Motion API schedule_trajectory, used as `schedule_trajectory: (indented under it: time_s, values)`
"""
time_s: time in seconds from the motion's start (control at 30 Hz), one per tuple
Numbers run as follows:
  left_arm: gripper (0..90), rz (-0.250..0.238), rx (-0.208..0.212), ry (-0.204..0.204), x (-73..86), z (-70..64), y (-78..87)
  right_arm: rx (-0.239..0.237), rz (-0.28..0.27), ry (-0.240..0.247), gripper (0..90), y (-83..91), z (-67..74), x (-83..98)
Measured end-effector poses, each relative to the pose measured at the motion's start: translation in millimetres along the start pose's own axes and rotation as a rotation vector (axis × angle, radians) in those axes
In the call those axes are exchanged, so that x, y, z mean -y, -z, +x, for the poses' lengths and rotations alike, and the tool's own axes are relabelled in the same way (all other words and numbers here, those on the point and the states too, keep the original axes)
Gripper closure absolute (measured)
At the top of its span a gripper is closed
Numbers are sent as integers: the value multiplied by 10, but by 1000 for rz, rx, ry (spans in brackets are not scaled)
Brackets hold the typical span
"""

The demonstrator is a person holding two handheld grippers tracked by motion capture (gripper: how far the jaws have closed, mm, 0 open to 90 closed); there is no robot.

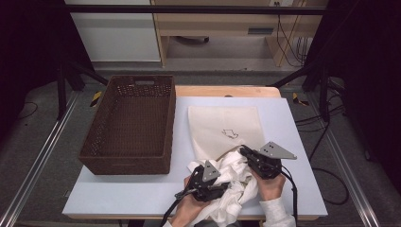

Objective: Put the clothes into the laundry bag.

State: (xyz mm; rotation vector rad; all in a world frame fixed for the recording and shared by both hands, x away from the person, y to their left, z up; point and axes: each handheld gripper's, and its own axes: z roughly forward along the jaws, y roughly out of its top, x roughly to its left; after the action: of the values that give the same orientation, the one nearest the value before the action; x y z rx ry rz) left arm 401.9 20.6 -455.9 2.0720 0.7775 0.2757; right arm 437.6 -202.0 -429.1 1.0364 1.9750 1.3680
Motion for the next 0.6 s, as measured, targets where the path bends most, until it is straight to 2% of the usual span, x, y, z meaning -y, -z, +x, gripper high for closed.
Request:
schedule_trajectory:
  time_s: [0.03,0.1,0.2,0.33,0.4,0.47,0.53,0.6]
  values:
    - [641,-11,2,6,-17,-4,29,-1,0,0,868,0,3,-1]
    - [686,-52,-7,-7,-78,-29,96,-3,0,-4,869,2,2,-4]
    - [709,-68,-18,-31,-208,-63,132,-6,-5,-13,870,7,-1,-8]
    - [722,-85,-18,-38,-375,-96,116,-9,-17,-22,870,16,-8,-14]
    - [721,-63,-14,-46,-443,-117,34,-7,-20,-23,871,19,-13,-16]
    - [718,-39,-32,-71,-458,-111,-79,-7,-29,-31,871,34,-21,-23]
    - [709,4,-41,-65,-446,-57,-223,-11,-43,-31,870,59,-21,-37]
    - [685,19,-59,-75,-422,7,-317,-21,-56,-25,870,87,-6,-62]
